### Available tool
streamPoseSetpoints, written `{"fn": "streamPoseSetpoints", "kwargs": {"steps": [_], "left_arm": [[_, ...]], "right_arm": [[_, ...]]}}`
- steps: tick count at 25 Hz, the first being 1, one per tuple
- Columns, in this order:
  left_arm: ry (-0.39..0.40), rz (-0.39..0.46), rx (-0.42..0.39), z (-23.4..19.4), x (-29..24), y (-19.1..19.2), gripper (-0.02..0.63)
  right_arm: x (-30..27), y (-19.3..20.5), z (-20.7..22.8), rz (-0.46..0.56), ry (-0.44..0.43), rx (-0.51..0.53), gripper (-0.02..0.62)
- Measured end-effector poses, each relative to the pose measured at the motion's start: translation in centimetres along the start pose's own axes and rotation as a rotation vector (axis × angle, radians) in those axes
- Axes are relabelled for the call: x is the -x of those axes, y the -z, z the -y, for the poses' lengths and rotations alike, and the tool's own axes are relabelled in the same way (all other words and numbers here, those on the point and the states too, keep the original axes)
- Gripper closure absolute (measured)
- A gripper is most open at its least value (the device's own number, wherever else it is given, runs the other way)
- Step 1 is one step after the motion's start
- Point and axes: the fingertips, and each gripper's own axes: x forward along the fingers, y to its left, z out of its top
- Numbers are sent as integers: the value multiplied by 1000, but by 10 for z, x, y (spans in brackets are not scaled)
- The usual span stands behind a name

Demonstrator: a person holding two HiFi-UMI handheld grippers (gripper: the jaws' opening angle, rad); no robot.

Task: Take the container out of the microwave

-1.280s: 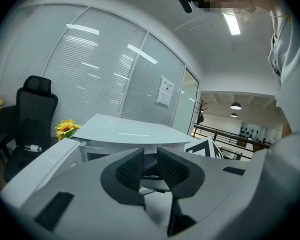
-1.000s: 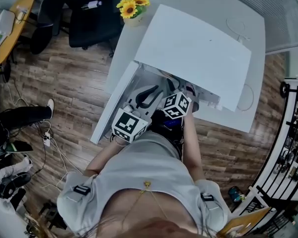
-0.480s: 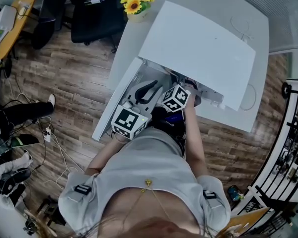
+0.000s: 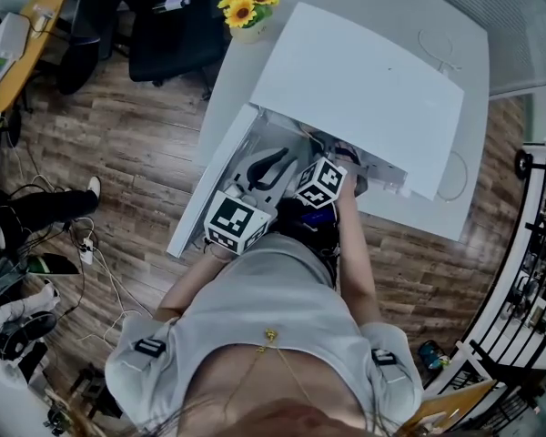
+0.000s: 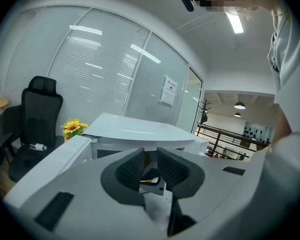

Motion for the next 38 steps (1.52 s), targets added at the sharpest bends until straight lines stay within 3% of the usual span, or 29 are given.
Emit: {"fn": "streamPoseSetpoints", "kwargs": {"steps": [38], "left_arm": [[-31, -33, -23, -7, -1, 12, 526]], "right_arm": [[17, 8, -2, 2, -13, -36, 563]]}}
